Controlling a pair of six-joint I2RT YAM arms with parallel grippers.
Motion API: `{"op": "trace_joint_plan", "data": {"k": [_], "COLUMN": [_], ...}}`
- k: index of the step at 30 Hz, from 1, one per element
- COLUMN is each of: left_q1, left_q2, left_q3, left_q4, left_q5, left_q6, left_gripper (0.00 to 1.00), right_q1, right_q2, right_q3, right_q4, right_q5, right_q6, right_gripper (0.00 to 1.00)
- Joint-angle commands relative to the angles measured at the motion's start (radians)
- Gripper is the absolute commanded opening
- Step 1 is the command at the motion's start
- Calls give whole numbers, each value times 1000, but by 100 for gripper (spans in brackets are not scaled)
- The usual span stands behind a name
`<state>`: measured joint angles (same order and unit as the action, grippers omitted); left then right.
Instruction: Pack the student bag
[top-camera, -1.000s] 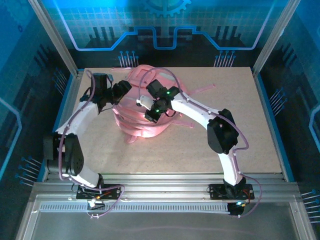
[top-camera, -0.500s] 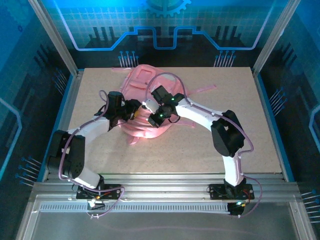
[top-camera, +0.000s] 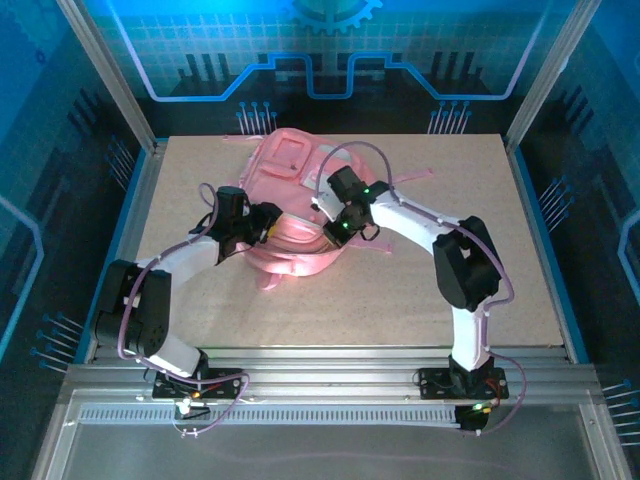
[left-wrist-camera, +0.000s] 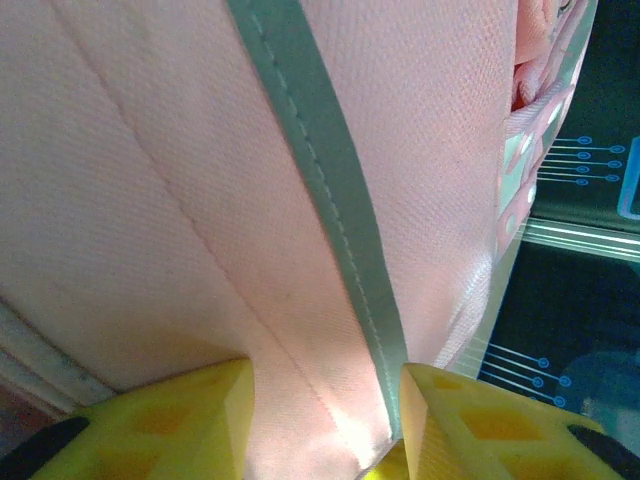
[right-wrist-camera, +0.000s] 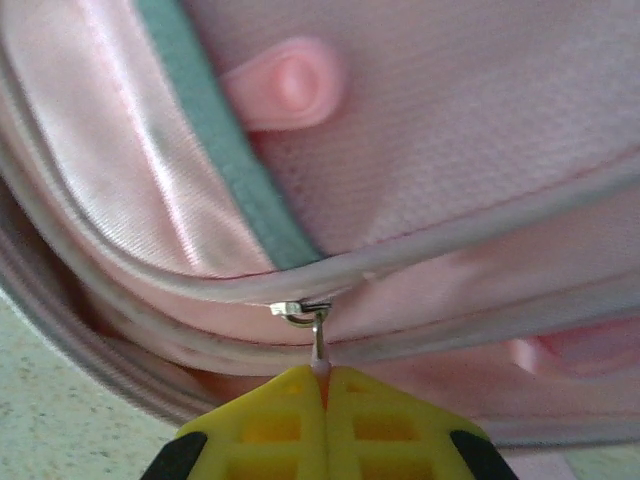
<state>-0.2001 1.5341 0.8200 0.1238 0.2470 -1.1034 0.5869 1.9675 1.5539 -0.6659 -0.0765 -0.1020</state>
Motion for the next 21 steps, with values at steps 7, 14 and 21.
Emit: {"op": "trace_joint_plan", "data": {"k": [7, 14, 21], "left_q1": [20, 37, 90], "left_q2": [-22, -62, -161], "left_q3": [-19, 40, 131], "left_q4": [-65, -142, -323], "left_q5": [-54, -62, -164], "left_q6": [38, 122, 323], "left_gripper": [43, 49, 66], "right_q1": [-47, -80, -176], "right_q2": [23, -107, -358], "right_q3": [124, -25, -273], "right_q4": [-39, 90, 246], "right_q5": [99, 182, 361], "right_q6": [-17, 83, 167], "right_gripper": [0, 28, 72]}}
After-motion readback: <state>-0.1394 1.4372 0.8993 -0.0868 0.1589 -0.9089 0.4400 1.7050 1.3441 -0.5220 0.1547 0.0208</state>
